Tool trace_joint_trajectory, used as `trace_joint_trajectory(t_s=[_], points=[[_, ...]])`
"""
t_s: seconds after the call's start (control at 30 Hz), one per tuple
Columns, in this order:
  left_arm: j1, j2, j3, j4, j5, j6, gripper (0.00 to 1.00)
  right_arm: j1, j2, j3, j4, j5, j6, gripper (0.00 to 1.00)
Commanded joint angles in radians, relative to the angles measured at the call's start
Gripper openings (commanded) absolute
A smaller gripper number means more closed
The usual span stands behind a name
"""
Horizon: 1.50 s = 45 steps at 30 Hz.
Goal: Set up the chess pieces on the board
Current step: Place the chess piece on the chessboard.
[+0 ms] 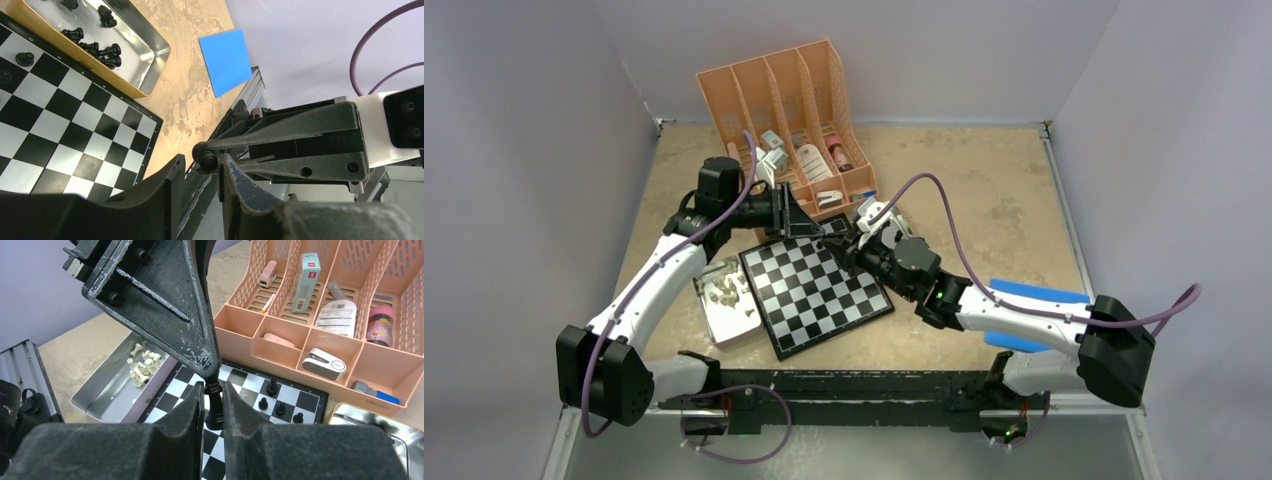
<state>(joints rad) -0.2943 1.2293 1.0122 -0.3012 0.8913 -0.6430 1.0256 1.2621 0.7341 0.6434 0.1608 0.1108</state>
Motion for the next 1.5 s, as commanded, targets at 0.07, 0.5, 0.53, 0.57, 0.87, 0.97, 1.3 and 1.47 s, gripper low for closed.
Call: trace_joint_trajectory(t_s=[0.07, 0.5, 0.53, 0.57, 0.87, 0.97, 1.3, 1.47], points=[[0.004, 0.016, -0.014, 0.060, 0.032, -0.001, 0.26, 0.007, -0.012, 0.001, 0.075, -0.001, -0.021, 0.16], [-0.002, 0.023, -0.033, 0.083, 0.070, -0.003, 0.27, 0.007, 0.019, 0.009, 0.079, 0.000, -0.018, 0.16], [-0.003, 0.022, -0.035, 0.079, 0.064, -0.001, 0.27, 0.008, 0.017, 0.008, 0.079, 0.001, -0.017, 0.16], [-0.003, 0.025, -0.035, 0.072, 0.059, 0.002, 0.27, 0.008, 0.014, 0.006, 0.080, 0.004, -0.016, 0.16], [-0.020, 0.027, -0.019, 0.015, 0.026, 0.045, 0.00, 0.008, 0.027, 0.018, 0.063, 0.059, 0.003, 0.24], [-0.021, 0.027, 0.006, -0.034, -0.048, 0.072, 0.00, 0.008, 0.032, 0.048, -0.005, 0.124, 0.033, 0.37], [-0.087, 0.029, 0.089, -0.157, -0.532, 0.165, 0.00, 0.008, -0.044, 0.106, -0.290, 0.261, 0.238, 0.93], [-0.151, 0.050, 0.073, -0.142, -0.793, 0.137, 0.00, 0.007, -0.086, 0.091, -0.381, 0.322, 0.309, 0.99]])
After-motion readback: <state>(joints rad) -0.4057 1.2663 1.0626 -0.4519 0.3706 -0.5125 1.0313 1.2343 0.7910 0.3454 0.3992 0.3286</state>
